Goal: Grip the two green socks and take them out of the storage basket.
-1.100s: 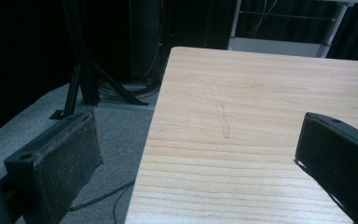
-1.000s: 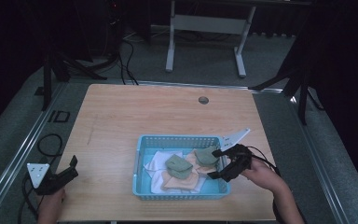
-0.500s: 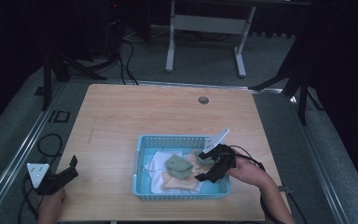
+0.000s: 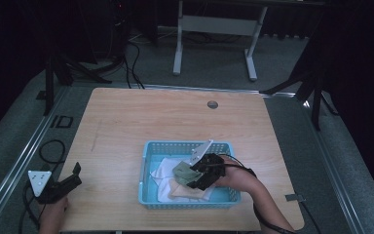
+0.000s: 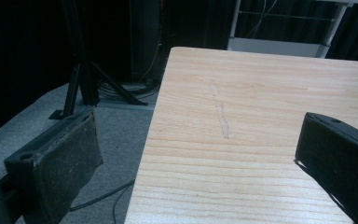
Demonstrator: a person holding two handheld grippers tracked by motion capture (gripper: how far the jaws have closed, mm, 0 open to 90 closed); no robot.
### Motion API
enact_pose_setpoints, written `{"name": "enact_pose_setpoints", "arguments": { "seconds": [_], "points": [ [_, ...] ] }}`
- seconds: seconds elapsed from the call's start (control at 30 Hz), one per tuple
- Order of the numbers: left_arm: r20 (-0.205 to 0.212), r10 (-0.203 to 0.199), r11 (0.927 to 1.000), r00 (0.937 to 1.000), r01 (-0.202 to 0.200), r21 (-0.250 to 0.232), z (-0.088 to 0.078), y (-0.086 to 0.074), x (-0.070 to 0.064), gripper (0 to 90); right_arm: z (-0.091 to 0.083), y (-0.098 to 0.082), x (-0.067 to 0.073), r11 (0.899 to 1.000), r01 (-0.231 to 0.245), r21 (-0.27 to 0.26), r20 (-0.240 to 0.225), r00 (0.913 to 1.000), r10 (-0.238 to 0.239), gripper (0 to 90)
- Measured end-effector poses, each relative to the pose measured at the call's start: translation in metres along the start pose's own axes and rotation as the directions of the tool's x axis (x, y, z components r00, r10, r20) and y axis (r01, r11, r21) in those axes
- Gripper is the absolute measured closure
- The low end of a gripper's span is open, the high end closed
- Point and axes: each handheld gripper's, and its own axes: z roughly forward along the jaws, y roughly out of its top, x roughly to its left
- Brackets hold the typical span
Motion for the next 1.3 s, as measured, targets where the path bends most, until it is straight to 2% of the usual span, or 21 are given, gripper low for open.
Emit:
{"name": "enact_pose_setpoints", "arguments": {
  "seconds": [0.17, 0.33, 0.43, 0.53, 0.57, 0.6, 0.63, 0.67, 0.77, 1.13, 1.17, 1.3],
  "points": [
    [0.002, -0.001, 1.0, 1.0, 0.001, 0.001, 0.0, 0.0, 0.0, 0.5, 0.011, 0.007, 0.001, 1.0, 0.012, 0.027, -0.016, 0.9998, -0.012, 35.3],
    [0.002, 0.001, 1.0, 1.0, -0.001, 0.0, 0.0, 0.0, 0.0, 0.5, 0.021, 0.013, -0.001, 0.997, 0.02, 0.069, -0.007, 0.9998, -0.02, 36.4],
    [0.002, 0.0, 1.0, 1.0, 0.0, -0.001, 0.0, 0.0, 0.0, 0.5, 0.029, 0.015, -0.004, 0.994, 0.013, 0.109, 0.014, 0.9998, -0.014, 41.2],
    [0.002, 0.0, 1.0, 1.0, 0.0, -0.001, 0.0, 0.0, 0.0, 0.5, 0.032, 0.015, -0.005, 0.992, 0.009, 0.125, 0.003, 1.0, -0.01, 54.4],
    [0.003, 0.0, 1.0, 1.0, 0.0, -0.001, 0.0, 0.0, 0.0, 0.5, 0.032, 0.015, -0.005, 0.992, 0.008, 0.124, 0.011, 0.9999, -0.009, 60.3],
    [0.003, 0.0, 1.0, 1.0, 0.0, -0.001, 0.0, 0.0, 0.0, 0.5, 0.031, 0.015, -0.006, 0.993, 0.004, 0.122, 0.012, 0.9999, -0.005, 69.9],
    [0.002, 0.001, 1.0, 1.0, -0.001, -0.001, 0.0, 0.0, 0.0, 0.5, 0.031, 0.015, -0.007, 0.993, 0.003, 0.117, 0.005, 1.0, -0.004, 74.8],
    [0.002, 0.001, 1.0, 1.0, -0.001, -0.001, 0.0, 0.0, 0.0, 0.5, 0.029, 0.016, -0.006, 0.994, 0.003, 0.112, 0.01, 0.9999, -0.004, 79.6],
    [0.002, 0.001, 1.0, 1.0, -0.001, 0.0, 0.0, 0.0, 0.0, 0.5, 0.024, 0.017, -0.006, 0.995, 0.013, 0.096, 0.019, 0.9997, -0.015, 82.2],
    [-0.001, 0.002, 1.0, 1.0, -0.002, 0.0, 0.0, 0.0, 0.0, 0.5, -0.008, 0.029, 0.0, 0.999, 0.047, 0.017, 0.033, 0.9983, -0.048, 82.9],
    [-0.001, 0.001, 1.0, 1.0, -0.001, 0.0, 0.0, 0.0, 0.0, 0.5, -0.017, 0.031, 0.001, 0.999, 0.046, -0.007, 0.041, 0.9981, -0.046, 82.9],
    [-0.002, 0.001, 1.0, 1.0, -0.001, 0.0, 0.0, 0.0, 0.0, 0.5, -0.035, 0.034, 0.003, 0.998, 0.048, -0.05, 0.048, 0.9978, -0.045, 82.9]
  ]
}}
